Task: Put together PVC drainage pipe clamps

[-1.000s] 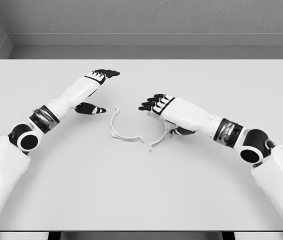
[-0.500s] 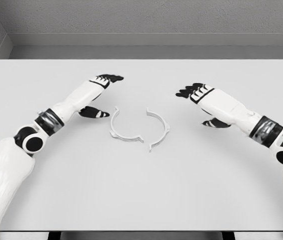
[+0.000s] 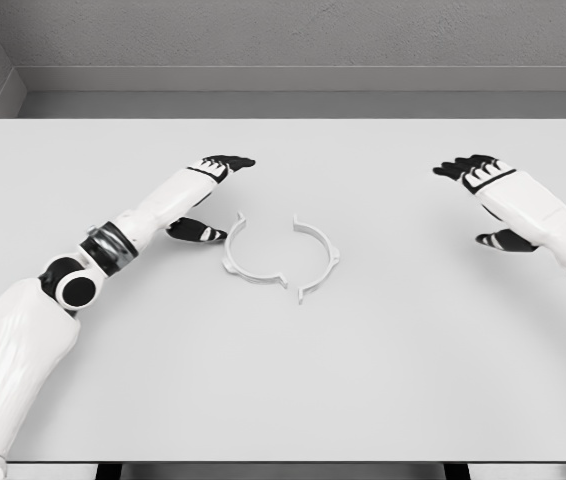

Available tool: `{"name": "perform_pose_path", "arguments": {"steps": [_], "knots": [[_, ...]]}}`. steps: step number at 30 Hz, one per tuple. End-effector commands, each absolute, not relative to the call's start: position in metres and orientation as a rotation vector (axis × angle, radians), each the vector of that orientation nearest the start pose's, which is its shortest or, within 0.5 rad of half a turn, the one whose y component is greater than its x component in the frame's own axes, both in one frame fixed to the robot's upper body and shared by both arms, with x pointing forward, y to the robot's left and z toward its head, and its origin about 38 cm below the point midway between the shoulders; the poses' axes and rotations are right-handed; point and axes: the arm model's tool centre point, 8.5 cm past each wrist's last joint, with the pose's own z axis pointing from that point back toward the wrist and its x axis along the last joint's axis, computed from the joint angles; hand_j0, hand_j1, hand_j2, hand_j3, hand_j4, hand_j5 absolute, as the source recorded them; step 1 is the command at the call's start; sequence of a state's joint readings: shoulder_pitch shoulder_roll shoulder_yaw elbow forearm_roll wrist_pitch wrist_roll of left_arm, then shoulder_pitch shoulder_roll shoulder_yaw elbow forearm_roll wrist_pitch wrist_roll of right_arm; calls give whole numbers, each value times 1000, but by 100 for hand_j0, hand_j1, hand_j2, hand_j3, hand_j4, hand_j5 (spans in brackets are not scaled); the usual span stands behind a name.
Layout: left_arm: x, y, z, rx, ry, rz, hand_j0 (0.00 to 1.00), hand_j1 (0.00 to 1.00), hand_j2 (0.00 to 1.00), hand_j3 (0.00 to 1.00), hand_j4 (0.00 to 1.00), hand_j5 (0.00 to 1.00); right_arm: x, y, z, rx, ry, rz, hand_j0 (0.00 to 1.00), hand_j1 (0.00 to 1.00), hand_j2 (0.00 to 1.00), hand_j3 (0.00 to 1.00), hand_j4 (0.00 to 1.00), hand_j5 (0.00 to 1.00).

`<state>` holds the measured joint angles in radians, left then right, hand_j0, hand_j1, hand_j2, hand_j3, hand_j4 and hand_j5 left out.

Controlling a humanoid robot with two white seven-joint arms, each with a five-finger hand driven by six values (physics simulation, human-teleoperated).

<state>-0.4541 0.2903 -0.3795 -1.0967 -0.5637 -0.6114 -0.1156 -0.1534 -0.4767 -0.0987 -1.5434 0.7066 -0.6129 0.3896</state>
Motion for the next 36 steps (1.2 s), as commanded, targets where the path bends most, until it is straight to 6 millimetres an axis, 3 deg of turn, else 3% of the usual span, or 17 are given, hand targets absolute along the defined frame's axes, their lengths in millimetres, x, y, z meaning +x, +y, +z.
{"name": "perform_pose_path", "arguments": {"steps": [1,21,24,36], "knots": [[456,206,101,278,-1825,-1362,100,100,100,100,100,100,387,-353,170,-713,-1598,1555,100,100,100,100,100,100],[452,189,97,244,-1841,-1360,100,100,100,100,100,100,385,-354,168,-710,-1591,1558,100,100,100,100,100,100],[452,187,97,241,-1845,-1356,100,100,100,100,100,100,378,-371,165,-731,-1556,1530,100,100,100,100,100,100],[450,181,96,229,-1847,-1364,100,100,100,100,100,100,377,-373,167,-740,-1555,1530,100,100,100,100,100,100]]}}
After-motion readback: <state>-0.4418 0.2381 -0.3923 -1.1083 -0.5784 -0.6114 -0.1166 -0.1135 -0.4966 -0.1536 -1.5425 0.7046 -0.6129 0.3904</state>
